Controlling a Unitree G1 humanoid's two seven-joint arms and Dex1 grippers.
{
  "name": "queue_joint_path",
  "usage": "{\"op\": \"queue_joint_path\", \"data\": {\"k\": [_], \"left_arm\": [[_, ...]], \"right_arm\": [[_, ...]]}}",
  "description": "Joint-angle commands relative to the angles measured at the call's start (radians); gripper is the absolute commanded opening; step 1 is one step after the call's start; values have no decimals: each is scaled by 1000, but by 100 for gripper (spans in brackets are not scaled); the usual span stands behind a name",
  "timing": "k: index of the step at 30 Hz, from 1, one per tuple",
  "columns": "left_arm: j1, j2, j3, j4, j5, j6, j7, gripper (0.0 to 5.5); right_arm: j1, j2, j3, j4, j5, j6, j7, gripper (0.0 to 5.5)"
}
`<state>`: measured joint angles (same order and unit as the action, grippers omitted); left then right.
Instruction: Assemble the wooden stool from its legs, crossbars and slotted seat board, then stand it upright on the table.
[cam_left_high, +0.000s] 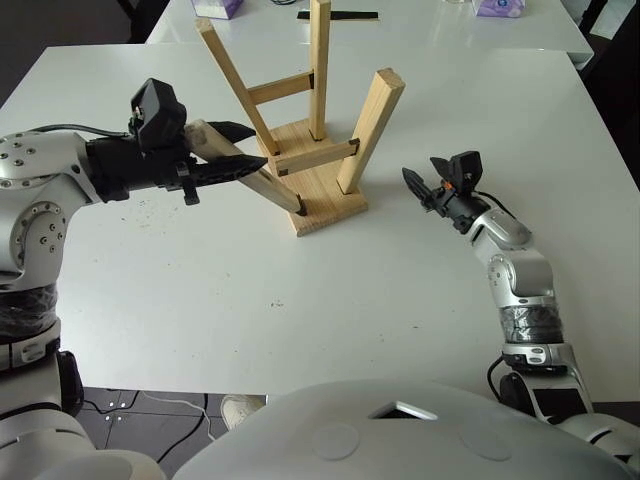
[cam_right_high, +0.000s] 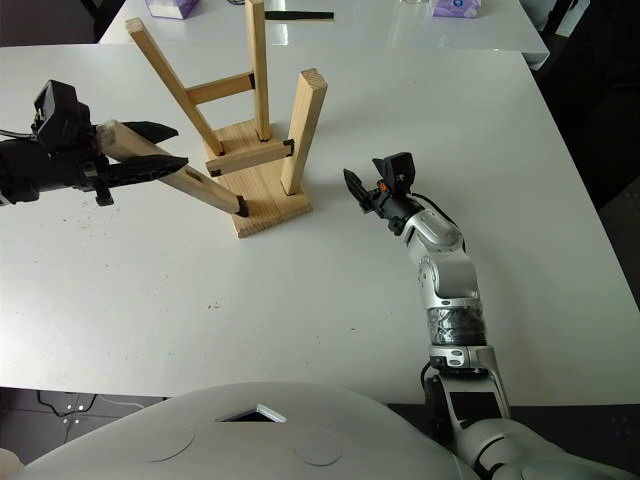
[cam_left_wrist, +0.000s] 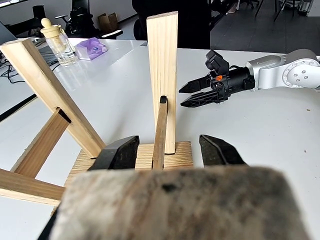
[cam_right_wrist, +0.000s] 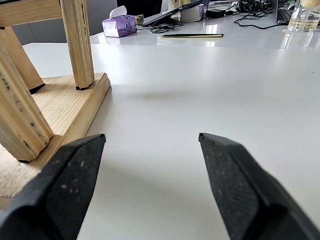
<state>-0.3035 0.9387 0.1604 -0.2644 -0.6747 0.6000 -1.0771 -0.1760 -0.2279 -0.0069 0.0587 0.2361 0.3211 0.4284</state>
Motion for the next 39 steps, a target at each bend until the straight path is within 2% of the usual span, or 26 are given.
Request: {"op": "queue_joint_path", "data": {"k": [1, 11, 18, 23, 29, 35, 39], "left_arm": [[-33, 6, -31, 56, 48, -10, -11, 204], [-43, 12, -112, 85, 116, -48, -44, 204], [-17, 19, -114, 12, 93, -25, -55, 204], [-10, 26, -105, 1, 91, -16, -56, 204], [-11, 12, -122, 28, 106, 10, -39, 204], [-4, 16, -184, 15, 112, 26, -68, 204], [81, 50, -149, -98, 56, 72, -63, 204]], "right_arm": [[-21, 7, -7, 10, 4, -4, -3, 344], [-1, 27, 4, -16, -9, -9, -20, 344], [50, 50, 16, -140, -4, 18, -57, 344], [57, 33, -30, -248, 24, 56, -77, 344], [-25, 32, -97, -320, 85, 113, -110, 344], [-31, 45, -55, -342, 87, 132, -118, 344], [-13, 51, -44, -357, 87, 138, -122, 344]]}}
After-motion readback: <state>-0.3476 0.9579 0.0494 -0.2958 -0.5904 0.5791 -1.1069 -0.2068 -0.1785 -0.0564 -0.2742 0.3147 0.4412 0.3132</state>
